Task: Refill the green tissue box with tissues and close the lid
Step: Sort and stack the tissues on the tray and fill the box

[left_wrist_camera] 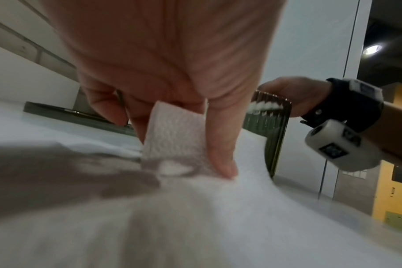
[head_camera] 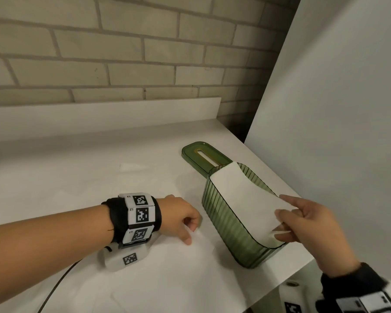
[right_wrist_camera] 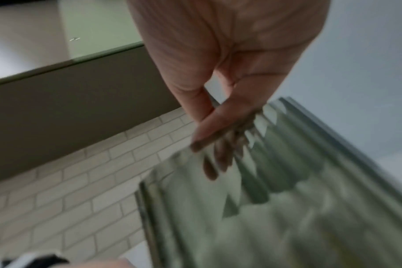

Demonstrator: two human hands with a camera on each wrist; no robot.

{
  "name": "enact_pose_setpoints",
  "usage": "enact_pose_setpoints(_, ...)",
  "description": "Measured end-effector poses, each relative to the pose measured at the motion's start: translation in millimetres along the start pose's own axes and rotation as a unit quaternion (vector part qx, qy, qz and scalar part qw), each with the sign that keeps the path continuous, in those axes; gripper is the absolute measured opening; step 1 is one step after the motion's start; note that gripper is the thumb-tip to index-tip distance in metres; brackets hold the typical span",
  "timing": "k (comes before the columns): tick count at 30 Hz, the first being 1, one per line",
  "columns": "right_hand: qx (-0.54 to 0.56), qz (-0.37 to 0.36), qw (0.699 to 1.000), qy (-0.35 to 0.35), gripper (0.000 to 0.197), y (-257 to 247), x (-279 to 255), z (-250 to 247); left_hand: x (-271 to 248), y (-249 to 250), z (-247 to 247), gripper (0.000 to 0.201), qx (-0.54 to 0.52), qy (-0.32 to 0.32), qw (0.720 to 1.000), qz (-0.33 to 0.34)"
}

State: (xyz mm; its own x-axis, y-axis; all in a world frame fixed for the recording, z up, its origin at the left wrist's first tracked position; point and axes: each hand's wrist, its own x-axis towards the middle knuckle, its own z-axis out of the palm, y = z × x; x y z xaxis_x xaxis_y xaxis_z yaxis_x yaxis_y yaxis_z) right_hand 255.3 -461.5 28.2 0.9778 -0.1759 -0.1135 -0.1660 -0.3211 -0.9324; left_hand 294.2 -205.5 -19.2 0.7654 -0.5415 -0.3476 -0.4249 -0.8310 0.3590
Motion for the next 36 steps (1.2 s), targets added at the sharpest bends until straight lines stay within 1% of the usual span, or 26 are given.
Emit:
enact_pose_setpoints(1, -0.040, -0.005, 0.999, -0.006, 0.037, -2, -1, 0, -2, 1, -3, 0.028, -0.007, 0.004, 1.000, -0.003)
enact_pose_setpoints(4, -0.144, -0.028, 0.989, -0.028, 0.047, -10, -2, -2, -9, 1, -19, 0.032, -0.025, 0.016, 1.000, 0.002)
enact_pose_setpoints(6, -0.211, -0.046, 0.975, -0.046, 0.050, -14, -1, -4, -15, 2, -33, 0.029, -0.032, 0.028, 0.999, 0.008)
enact_pose_setpoints(8, -0.286, -0.077, 0.953, -0.055, 0.045, -19, 1, -6, -22, 1, -51, 0.024, -0.035, 0.050, 0.998, 0.007)
enact_pose_setpoints(10, -0.376, -0.103, 0.918, -0.070, 0.042, -23, 2, -7, -28, -3, -69, 0.015, -0.082, 0.072, 0.994, 0.010)
enact_pose_setpoints(12, -0.456, -0.118, 0.876, -0.100, 0.039, -26, 1, -6, -33, -7, -87, 0.008, -0.203, 0.089, 0.975, 0.028)
enact_pose_setpoints(14, -0.515, -0.120, 0.840, -0.123, 0.034, -27, -1, -5, -35, -7, -100, 0.003, -0.317, 0.113, 0.941, 0.037)
enact_pose_setpoints(15, -0.537, -0.122, 0.825, -0.126, 0.033, -28, -3, -4, -33, -6, -106, 0.006, -0.357, 0.130, 0.924, 0.037)
enact_pose_setpoints(17, -0.574, -0.144, 0.800, -0.098, 0.028, -33, -7, -3, -26, -1, -111, 0.003, -0.419, 0.158, 0.894, 0.029)
enact_pose_setpoints(18, -0.583, -0.161, 0.793, -0.075, 0.022, -37, -10, -3, -21, 1, -111, 0.007, -0.440, 0.168, 0.882, 0.023)
enact_pose_setpoints(19, -0.571, -0.178, 0.800, -0.053, 0.023, -38, -10, -4, -16, 4, -111, 0.009, -0.462, 0.175, 0.869, 0.015)
enact_pose_setpoints(20, -0.529, -0.198, 0.825, -0.028, 0.030, -40, -10, -4, -9, 8, -109, 0.005, -0.478, 0.179, 0.860, 0.004)
enact_pose_setpoints(21, -0.467, -0.214, 0.858, -0.020, 0.035, -41, -11, -4, -4, 13, -108, 0.003, -0.492, 0.183, 0.851, -0.007)
enact_pose_setpoints(22, -0.380, -0.237, 0.894, -0.021, 0.037, -40, -9, -3, 2, 16, -106, 0.010, -0.495, 0.189, 0.848, -0.016)
enact_pose_setpoints(23, -0.270, -0.248, 0.930, -0.023, 0.041, -40, -6, -2, 7, 21, -104, 0.013, -0.496, 0.195, 0.846, -0.023)
enact_pose_setpoints(24, -0.149, -0.202, 0.967, -0.038, 0.049, -40, -4, 0, 11, 25, -103, 0.013, -0.487, 0.200, 0.850, -0.027)
enact_pose_setpoints(25, -0.027, -0.125, 0.990, -0.063, 0.058, -43, -5, 3, 14, 29, -102, 0.011, -0.476, 0.201, 0.856, -0.031)
enact_pose_setpoints(26, 0.060, -0.067, 0.992, -0.093, 0.070, -43, -6, 5, 17, 31, -102, 0.009, -0.463, 0.200, 0.863, -0.032)
enact_pose_setpoints(27, 0.115, -0.039, 0.986, -0.115, 0.079, -45, -7, 5, 19, 33, -101, 0.007, -0.452, 0.199, 0.869, -0.035)
enact_pose_setpoints(29, 0.187, -0.028, 0.972, -0.141, 0.085, -48, -9, 3, 21, 33, -100, 0.006, -0.432, 0.203, 0.878, -0.043)
enact_pose_setpoints(30, 0.209, -0.029, 0.967, -0.141, 0.082, -49, -10, 0, 22, 33, -100, 0.006, -0.422, 0.208, 0.881, -0.048)
enact_pose_setpoints(31, 0.210, -0.038, 0.968, -0.133, 0.075, -49, -11, -1, 21, 31, -98, 0.004, -0.412, 0.215, 0.884, -0.056)
enact_pose_setpoints(32, 0.182, -0.054, 0.975, -0.116, 0.063, -46, -8, -2, 20, 29, -97, 0.003, -0.400, 0.217, 0.888, -0.062)
enact_pose_setpoints(34, 0.092, -0.075, 0.989, -0.092, 0.043, -44, -4, -2, 18, 25, -95, 0.006, -0.391, 0.213, 0.893, -0.067)
enact_pose_setpoints(35, 0.059, -0.079, 0.992, -0.081, 0.038, -43, -3, -1, 15, 23, -95, 0.006, -0.390, 0.213, 0.893, -0.070)
enact_pose_setpoints(36, 0.038, -0.084, 0.993, -0.073, 0.036, -40, 1, -1, 12, 20, -96, 0.010, -0.383, 0.218, 0.895, -0.077)
